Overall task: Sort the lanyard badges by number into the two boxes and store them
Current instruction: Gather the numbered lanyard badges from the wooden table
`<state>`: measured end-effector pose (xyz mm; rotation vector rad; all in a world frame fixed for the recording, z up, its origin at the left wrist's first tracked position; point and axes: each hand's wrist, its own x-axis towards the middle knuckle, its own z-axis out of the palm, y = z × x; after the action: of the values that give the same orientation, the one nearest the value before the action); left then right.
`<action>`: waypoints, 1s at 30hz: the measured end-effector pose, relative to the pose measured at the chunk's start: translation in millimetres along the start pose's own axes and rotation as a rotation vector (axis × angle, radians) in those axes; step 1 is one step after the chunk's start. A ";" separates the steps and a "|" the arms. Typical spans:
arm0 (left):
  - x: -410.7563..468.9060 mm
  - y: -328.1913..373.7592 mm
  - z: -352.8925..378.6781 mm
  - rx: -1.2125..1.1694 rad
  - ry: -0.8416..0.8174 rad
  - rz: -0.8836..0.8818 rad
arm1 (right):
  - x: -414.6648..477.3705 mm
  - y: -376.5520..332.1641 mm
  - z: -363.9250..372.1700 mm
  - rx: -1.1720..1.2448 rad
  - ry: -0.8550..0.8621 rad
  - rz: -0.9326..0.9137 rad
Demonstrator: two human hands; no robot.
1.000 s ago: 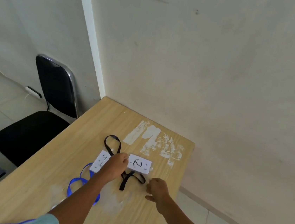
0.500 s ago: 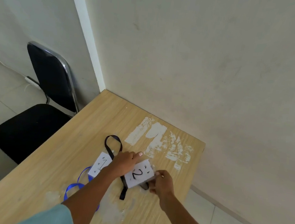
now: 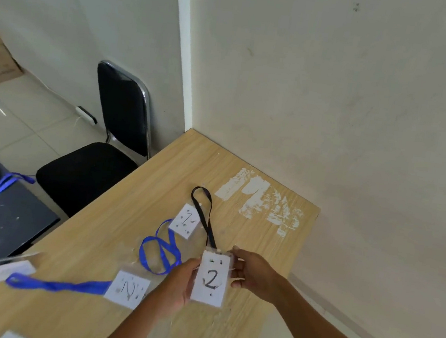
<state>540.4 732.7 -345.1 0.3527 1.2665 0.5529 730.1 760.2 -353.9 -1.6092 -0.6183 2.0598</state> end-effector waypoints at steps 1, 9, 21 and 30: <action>-6.9 -9.9 -8.2 -0.036 0.018 -0.005 | -1.7 9.4 5.3 0.043 -0.024 0.024; -61.3 -49.6 -69.4 -0.095 0.067 -0.006 | -6.2 41.8 55.6 0.108 0.159 0.006; -63.3 -41.2 -104.2 -0.223 0.203 -0.038 | 84.4 -11.7 120.5 -0.463 0.376 -0.198; -43.9 -24.1 -100.2 -0.237 0.248 -0.083 | 122.2 -8.0 154.6 -1.094 0.749 -0.182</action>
<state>440.3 682.9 -350.5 0.0333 1.4287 0.6831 553.7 828.7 -409.6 -2.5178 -1.6280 0.7767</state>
